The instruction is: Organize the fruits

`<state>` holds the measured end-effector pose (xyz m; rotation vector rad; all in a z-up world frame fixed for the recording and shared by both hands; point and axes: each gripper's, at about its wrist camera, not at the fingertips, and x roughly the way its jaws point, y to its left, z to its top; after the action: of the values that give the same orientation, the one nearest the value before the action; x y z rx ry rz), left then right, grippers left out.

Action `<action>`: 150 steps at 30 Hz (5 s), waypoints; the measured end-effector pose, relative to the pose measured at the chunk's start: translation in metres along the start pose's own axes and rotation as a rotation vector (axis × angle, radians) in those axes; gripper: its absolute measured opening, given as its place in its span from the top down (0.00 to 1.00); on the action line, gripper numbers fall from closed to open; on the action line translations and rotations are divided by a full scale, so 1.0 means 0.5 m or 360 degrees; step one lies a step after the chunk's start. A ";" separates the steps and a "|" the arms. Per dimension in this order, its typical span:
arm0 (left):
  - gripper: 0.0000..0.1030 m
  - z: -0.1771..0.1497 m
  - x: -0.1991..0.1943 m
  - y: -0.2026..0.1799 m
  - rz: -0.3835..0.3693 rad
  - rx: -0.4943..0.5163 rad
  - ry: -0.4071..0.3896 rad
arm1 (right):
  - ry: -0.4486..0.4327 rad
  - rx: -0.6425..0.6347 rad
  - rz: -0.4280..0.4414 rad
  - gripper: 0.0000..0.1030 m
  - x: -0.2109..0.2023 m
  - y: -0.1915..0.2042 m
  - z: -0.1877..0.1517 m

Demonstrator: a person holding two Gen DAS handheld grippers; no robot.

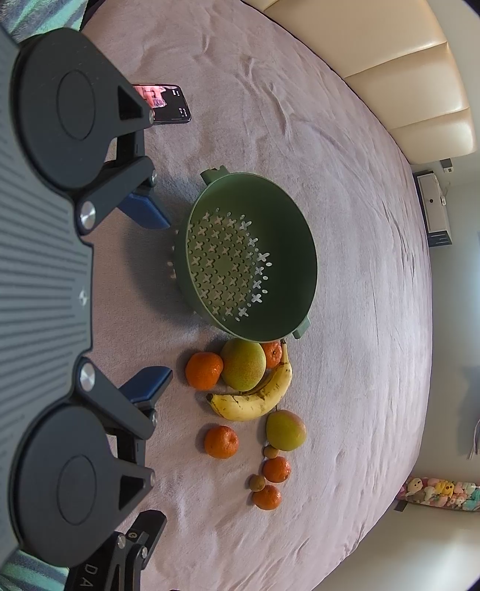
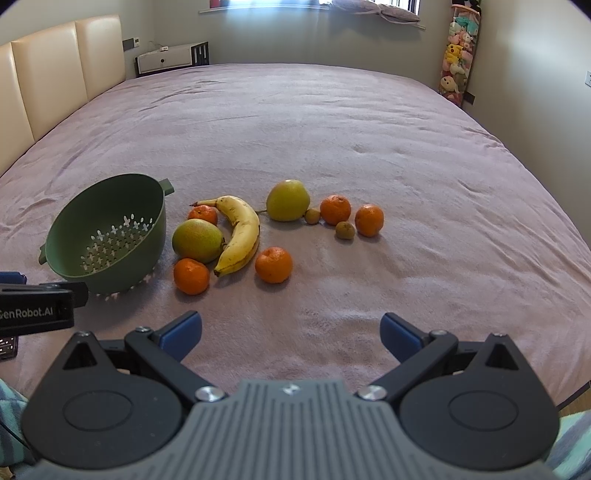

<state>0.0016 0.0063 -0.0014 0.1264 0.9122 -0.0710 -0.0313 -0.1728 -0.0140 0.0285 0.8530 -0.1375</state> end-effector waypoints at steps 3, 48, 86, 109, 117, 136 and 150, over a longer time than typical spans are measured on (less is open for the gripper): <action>0.04 0.000 0.000 -0.003 0.0002 0.0007 -0.0003 | 0.0001 0.0000 0.0000 0.04 0.000 0.000 0.000; 0.04 0.001 0.000 -0.011 -0.0005 0.0001 -0.0013 | 0.0011 0.0003 -0.0001 0.04 0.005 0.000 0.000; 0.66 -0.008 0.067 -0.082 -0.0317 0.0105 0.0087 | 0.0143 -0.0086 0.0180 0.43 0.082 -0.044 0.013; 0.42 0.001 0.279 -0.178 -0.0010 0.0264 -0.0062 | 0.0165 -0.0459 0.0483 0.51 0.356 0.007 0.106; 0.31 0.004 0.295 -0.191 -0.0013 0.0346 -0.0081 | 0.0180 -0.0478 0.0409 0.48 0.388 0.013 0.113; 0.52 0.016 0.284 -0.175 -0.0139 0.0204 -0.0014 | 0.0225 -0.0448 0.0351 0.57 0.382 0.012 0.111; 0.52 0.065 0.140 -0.132 -0.0224 0.0081 -0.0137 | -0.0008 -0.0434 0.0352 0.57 0.271 0.030 0.182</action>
<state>0.0620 -0.0642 -0.0424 0.1054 0.8325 -0.2285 0.1267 -0.1803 -0.0565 -0.1325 0.8519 0.1866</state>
